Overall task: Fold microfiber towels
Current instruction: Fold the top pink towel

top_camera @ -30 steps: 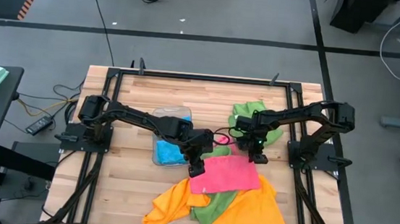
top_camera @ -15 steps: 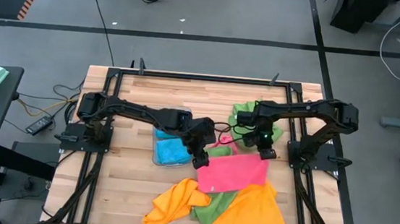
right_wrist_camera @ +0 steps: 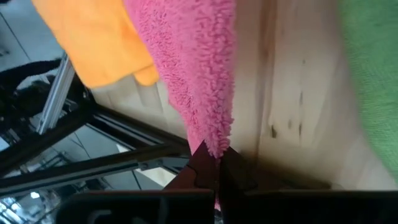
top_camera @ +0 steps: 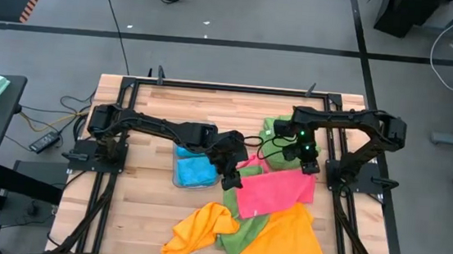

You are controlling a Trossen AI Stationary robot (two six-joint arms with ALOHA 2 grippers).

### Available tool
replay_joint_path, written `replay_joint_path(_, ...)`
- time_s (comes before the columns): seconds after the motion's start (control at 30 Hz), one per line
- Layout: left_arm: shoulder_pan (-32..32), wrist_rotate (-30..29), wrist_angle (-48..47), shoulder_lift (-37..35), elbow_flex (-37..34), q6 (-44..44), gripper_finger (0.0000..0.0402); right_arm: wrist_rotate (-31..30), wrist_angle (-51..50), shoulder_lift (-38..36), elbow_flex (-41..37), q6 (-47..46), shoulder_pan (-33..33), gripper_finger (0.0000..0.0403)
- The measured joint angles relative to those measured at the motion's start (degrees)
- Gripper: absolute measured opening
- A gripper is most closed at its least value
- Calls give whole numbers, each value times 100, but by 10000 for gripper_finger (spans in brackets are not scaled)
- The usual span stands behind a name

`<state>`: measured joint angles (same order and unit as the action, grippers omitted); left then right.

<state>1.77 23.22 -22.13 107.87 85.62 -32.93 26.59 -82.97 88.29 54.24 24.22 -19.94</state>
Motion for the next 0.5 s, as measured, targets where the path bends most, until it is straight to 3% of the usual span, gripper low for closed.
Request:
replay_joint_path(0.23, 6, -682, -22, 0, 0, -133, 174, -131, 29, 0, 0, 40, -376, 4)
replay_joint_path(0.5, -10, -761, -103, 98, 5, -92, 174, -138, 491, 0, 0, 136, -520, 5)
